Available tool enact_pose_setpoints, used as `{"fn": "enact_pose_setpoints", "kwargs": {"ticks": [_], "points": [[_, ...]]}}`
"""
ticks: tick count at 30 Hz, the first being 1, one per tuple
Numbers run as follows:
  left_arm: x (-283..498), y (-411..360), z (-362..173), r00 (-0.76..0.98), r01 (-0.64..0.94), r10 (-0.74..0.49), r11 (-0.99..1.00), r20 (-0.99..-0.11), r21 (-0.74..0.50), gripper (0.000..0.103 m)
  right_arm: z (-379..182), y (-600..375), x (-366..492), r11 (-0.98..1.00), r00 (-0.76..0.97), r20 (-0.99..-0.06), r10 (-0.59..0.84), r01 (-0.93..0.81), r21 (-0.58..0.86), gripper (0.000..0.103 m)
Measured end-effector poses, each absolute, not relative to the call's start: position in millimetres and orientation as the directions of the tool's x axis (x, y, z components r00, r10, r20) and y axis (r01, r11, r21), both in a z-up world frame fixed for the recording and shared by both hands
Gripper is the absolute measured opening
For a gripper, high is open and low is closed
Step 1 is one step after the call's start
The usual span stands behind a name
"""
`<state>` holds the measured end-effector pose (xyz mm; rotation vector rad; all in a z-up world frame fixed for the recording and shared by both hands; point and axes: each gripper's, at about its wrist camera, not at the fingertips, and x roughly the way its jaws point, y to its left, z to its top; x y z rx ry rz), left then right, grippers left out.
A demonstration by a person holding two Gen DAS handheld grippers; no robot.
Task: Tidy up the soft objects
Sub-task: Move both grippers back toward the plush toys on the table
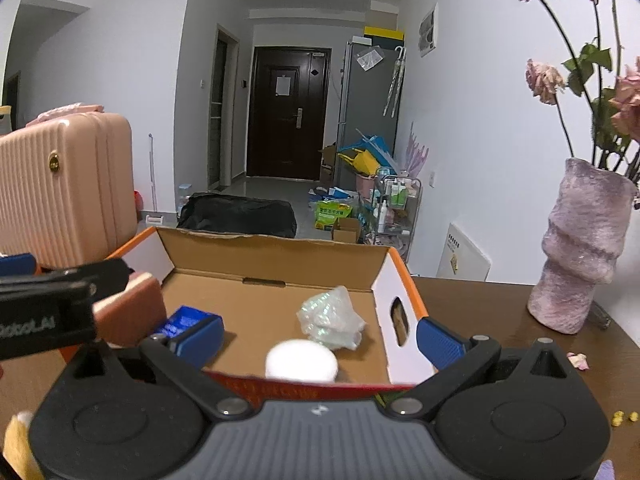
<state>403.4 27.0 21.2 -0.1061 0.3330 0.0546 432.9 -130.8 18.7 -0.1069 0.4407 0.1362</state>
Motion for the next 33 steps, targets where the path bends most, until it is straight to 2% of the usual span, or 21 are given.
{"fn": "enact_pose_setpoints", "kwargs": {"ticks": [7, 22, 33], "points": [[369.4, 19.7, 18.2, 0.948, -0.053, 0.027, 0.996, -0.318, -0.073, 0.103, 14.5, -140.4, 407.4, 0.983, 0.903, -0.424, 0.073, -0.138, -0.124, 0.103], [303.3, 20.3, 27.7, 0.963, -0.078, 0.052, 0.993, -0.264, -0.089, 0.103, 11.4, -154.7, 343.4, 0.975, 0.904, -0.416, 0.098, -0.17, -0.141, 0.103], [263.7, 17.1, 25.5, 0.957, -0.088, 0.069, 0.995, -0.281, -0.053, 0.103, 9.8, -166.7, 297.1, 0.974, 0.909, -0.395, 0.136, -0.196, -0.115, 0.103]]}}
